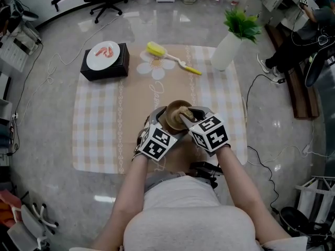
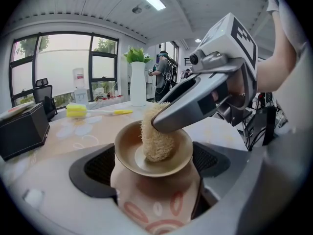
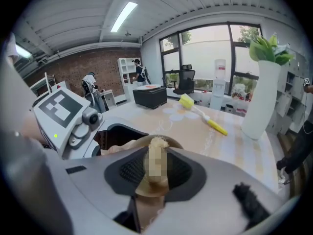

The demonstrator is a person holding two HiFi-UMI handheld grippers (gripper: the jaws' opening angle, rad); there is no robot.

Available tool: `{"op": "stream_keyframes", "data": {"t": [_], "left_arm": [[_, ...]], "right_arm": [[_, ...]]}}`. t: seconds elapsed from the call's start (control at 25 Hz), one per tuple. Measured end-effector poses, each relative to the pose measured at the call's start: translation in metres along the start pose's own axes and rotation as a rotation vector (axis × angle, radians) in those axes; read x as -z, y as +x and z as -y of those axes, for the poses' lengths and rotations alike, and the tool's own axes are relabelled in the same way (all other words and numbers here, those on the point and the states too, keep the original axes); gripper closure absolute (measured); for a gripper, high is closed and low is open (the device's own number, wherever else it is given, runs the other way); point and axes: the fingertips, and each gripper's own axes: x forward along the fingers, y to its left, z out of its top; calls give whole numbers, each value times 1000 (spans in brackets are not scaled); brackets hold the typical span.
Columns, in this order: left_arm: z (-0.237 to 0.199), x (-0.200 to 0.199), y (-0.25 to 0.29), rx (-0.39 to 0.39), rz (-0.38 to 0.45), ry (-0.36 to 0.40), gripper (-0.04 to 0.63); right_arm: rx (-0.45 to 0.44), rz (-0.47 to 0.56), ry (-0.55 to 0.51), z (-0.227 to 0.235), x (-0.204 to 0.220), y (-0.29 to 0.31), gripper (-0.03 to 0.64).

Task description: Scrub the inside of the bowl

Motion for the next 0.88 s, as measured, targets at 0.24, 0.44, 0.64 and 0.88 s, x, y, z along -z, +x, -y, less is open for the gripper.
{"op": "stream_keyframes", "data": {"t": [0.24, 0.44, 0.64, 0.88], "left_arm": [[0, -1, -4, -19, 11, 7, 86], [-1, -9, -13, -46, 45, 9, 84], [1, -12, -25, -83, 65, -1, 86], [6, -28, -46, -142, 125, -20, 108]], "right_arm": [[-20, 24, 4, -6, -3, 3, 518], [27, 92, 41, 8, -17, -8, 518], [50, 134, 47, 9, -24, -25, 518], [53, 170, 30, -2, -30, -40, 518]]}}
